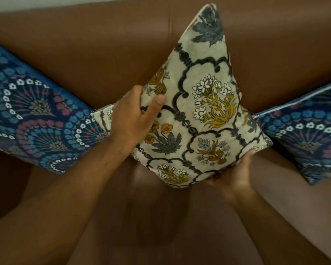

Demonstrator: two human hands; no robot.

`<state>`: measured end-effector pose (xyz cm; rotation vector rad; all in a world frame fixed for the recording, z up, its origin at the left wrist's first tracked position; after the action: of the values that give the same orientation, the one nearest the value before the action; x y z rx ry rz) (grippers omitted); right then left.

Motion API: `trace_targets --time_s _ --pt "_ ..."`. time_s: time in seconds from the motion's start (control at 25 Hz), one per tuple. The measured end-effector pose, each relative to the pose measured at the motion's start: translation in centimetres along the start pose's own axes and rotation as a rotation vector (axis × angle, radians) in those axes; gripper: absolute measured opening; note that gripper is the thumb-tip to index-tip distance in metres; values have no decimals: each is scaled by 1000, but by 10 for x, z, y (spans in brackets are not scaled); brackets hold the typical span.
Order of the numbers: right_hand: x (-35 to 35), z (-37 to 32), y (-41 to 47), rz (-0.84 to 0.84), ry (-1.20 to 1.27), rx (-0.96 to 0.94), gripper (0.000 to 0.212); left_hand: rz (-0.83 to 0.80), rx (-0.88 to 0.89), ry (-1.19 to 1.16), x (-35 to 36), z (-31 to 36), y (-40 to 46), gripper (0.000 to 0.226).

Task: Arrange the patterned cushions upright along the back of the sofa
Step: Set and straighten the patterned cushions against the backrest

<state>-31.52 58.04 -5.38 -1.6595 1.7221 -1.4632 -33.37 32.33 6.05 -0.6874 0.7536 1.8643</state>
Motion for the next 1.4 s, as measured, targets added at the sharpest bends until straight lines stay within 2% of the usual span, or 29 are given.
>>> trace_targets --time_s 0.16,0.4,0.48,0.6,0.72,0.84,0.96,1.08,1.16,1.24,1.32,1.4 --pt "23 -3 1 -36 -49 -69 109 188 49 -86 -19 -8 5 66" --pt "31 0 14 86 -89 -58 113 98 6 -118 -11 -14 4 86" --pt "27 4 10 110 -89 -71 111 127 42 -105 -9 -20 -3 86" --pt "26 19 -2 200 -94 -149 115 208 95 62 -4 -26 -19 92" --pt "43 27 13 243 -107 -296 103 96 30 196 13 -30 -20 97" --pt "58 17 36 351 -145 -356 90 60 7 216 21 -32 -10 98" --pt "47 27 24 349 -141 -330 103 6 9 219 7 -34 -21 93" --pt "34 67 0 477 -130 -194 101 -10 14 299 -37 -48 -60 89" --pt "51 110 -14 396 -177 9 96 4 -11 387 -81 -77 -85 88" --pt "90 158 -28 159 -276 199 90 51 -66 456 -136 -119 -96 88" --pt "148 195 -36 -20 -378 225 92 123 -121 480 -195 -172 -89 90" --pt "209 223 -28 -56 -418 135 101 161 -161 500 -244 -225 -71 92"
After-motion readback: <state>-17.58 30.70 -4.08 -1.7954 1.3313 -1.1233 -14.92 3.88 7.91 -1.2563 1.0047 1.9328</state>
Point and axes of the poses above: each hand's wrist, its own y-axis towards the middle knuckle, its own x-axis out of the palm, z = x × y, the point moved 1 cm from there along y, towards the middle knuckle, and after that the axes turned 4 degrees about -y, right-handed, at the moved point
